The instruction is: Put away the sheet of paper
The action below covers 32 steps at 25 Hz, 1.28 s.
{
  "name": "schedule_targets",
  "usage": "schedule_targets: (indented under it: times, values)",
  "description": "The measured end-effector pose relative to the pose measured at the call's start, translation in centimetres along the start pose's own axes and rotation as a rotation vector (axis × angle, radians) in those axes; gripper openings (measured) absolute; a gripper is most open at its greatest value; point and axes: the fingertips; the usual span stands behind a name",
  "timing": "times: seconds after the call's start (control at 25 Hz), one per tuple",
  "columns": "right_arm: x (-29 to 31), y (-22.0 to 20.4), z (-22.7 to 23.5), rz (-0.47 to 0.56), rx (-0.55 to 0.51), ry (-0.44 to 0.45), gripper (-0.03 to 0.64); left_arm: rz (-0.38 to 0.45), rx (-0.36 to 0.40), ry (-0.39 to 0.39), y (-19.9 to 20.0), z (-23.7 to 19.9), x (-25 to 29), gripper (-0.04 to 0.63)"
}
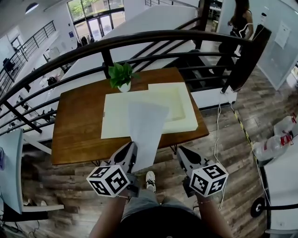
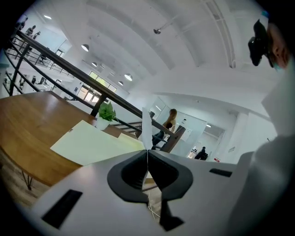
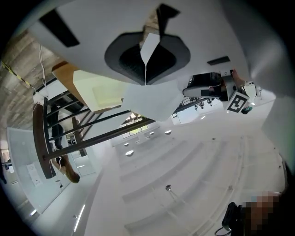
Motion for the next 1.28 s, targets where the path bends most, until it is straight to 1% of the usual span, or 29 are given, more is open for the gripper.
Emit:
schedule_targets:
  times: [0.12,0.24,0.44,0.64,0.8,1.04,1.2,1.28]
  values:
    - [2.7,2.2,1.7,0.008,-0.002,-0.018,0.028,-0.019,0.014,-0.033,2.2,-0.4,3.3,0.02]
    - [5.1,4.0,3.3,0.021,-0.001,-0.033,0.028,-0.023,0.005,-0.062,4.3,-0.9,6.2,0.02]
    - [8.9,4.9,4.9,0.025,0.013,-0.064,0.028,-0.044,-0.043,-0.095,6.3,-3.2,9.5,0.02]
    - [11.5,5.7,6.6,0.016,0.032,-0.079,0.028,-0.07,-0.019,-0.146,7.4,-3.5,12.4,0.02]
    - [12.4,6.2,7.8,0.01,0.042,-0.088,0.028,-0.07,-0.051,-0.135,8.0,-4.1,14.4,0.02]
    - [13.6,6.5,8.9,0.004,0.054,-0.096,0.028,-0.051,-0.066,-0.129,9.2,-5.3,16.2,0.02]
    - [14.0,6.8,9.5,0.0,0.062,-0.084,0.028,-0.022,-0.06,-0.122,10.1,-5.3,16.9,0.02]
    - [14.6,6.7,9.6,-0.006,0.069,-0.069,0.028,-0.02,-0.058,-0.11,10.1,-5.7,17.2,0.02]
Point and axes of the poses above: the fingertips, and each gripper's own axes: x forward along the fingers, z to its right, y out of its top, and after that the axes turned 13 degrees about y, right-handed
